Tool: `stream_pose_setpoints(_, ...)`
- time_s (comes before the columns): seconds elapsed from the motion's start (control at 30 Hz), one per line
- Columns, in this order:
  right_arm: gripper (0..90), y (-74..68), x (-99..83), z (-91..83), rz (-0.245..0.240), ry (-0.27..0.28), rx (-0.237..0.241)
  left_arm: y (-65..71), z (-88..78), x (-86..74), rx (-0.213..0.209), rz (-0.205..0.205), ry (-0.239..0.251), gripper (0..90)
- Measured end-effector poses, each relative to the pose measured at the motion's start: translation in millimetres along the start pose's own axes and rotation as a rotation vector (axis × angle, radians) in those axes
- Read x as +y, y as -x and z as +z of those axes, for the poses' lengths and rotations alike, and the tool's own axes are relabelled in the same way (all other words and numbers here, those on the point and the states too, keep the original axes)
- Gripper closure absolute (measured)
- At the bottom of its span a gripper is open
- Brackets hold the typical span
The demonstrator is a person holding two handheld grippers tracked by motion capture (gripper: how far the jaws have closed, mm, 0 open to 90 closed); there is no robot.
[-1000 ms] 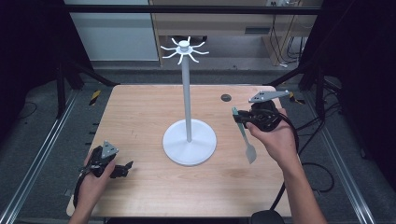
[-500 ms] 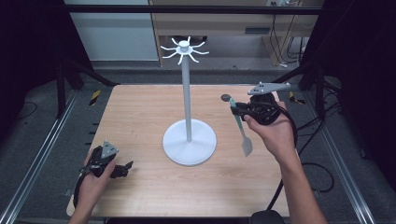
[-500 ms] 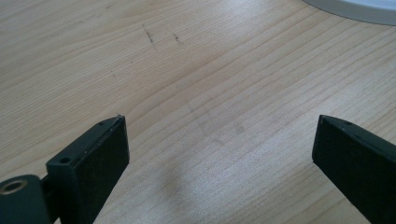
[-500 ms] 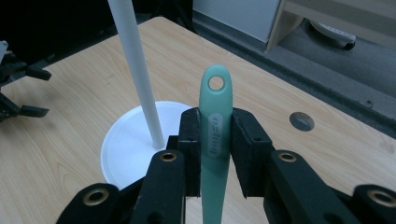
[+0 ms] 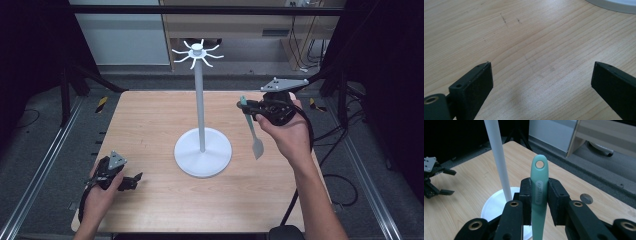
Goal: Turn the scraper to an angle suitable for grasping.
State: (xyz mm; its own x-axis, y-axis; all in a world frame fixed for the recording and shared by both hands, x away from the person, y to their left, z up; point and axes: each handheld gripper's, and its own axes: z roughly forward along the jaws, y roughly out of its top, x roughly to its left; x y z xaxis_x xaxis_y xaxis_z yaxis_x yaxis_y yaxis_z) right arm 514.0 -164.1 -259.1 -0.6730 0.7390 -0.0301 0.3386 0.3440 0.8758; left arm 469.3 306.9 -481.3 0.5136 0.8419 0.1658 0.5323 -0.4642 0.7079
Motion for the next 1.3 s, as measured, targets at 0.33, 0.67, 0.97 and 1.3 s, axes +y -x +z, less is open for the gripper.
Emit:
stream_pose_setpoints(0.33, 74.6, -6.1, 16.1, 1.5, -0.003, 0.038, 0.000, 0.0, -0.1, 0.0, 0.000, 0.000, -0.001, 3.6)
stream_pose_setpoints(0.67, 74.6, -9.6, 26.2, -1.6, -0.011, 0.072, -0.004, -0.2, -0.3, -0.3, 0.002, 0.000, -0.002, 3.6)
stream_pose_setpoints(0.97, 74.6, -12.3, 31.5, -7.5, -0.008, 0.106, -0.015, -0.2, -0.3, -0.4, 0.002, 0.000, -0.002, 3.6)
stream_pose_setpoints(1.3, 74.6, -15.8, 36.2, -11.9, -0.004, 0.137, -0.013, -0.1, -0.3, -0.4, 0.002, 0.000, -0.003, 3.6)
